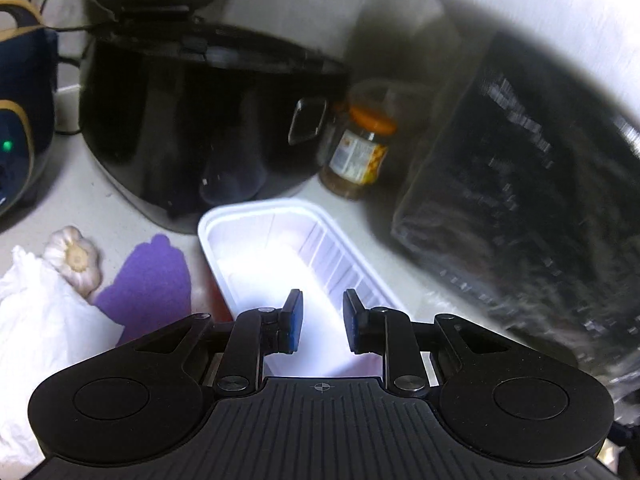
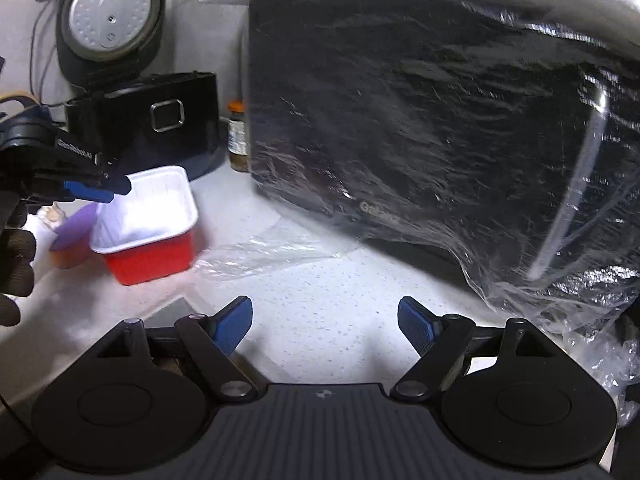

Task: Collect trash
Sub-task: 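Raise both open tools back up to the counter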

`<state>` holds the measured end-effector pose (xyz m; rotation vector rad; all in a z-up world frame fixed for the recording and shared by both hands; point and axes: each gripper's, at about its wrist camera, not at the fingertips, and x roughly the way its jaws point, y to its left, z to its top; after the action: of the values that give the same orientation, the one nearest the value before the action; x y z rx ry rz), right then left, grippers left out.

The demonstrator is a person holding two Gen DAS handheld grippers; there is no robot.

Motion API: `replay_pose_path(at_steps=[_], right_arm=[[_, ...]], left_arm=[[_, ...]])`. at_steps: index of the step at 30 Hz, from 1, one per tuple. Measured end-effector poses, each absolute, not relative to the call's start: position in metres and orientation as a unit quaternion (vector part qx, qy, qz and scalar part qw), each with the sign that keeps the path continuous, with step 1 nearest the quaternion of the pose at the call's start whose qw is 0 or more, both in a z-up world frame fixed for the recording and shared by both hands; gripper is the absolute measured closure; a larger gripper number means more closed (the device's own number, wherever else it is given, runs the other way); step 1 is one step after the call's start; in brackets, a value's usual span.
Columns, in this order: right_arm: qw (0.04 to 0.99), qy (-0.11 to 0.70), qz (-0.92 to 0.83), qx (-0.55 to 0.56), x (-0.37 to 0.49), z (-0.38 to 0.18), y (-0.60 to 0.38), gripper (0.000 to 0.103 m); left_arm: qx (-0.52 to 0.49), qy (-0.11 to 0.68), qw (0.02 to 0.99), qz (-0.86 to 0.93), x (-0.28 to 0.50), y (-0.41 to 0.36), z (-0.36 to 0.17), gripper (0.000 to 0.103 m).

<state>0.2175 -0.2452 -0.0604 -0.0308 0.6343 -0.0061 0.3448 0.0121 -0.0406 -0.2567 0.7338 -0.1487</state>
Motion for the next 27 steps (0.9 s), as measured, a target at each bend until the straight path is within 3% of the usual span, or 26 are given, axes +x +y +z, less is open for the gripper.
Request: replay_pose_path(at_steps=[8,18,27], right_arm=[[0.945,0.326,-0.008,-0.007,0.219,-0.07,-0.255,0.023],[0.941,0.338,0.002,-0.002,0.223,-0.079,-0.254,0.023],[0.941,0.336,0.049,0.002,0.239,-0.073,-0.235,0.023]], left_arm=[[-0.095,0.392,0.912,-0.076,0.355,-0.003,-0.072,0.079],[-0.052,0.396,0.912,-0.097,0.342,-0.002,-0.072,0.08],[-0.074,0.402,0.908,-0.088,0.309,0.024,-0.067,0.08]])
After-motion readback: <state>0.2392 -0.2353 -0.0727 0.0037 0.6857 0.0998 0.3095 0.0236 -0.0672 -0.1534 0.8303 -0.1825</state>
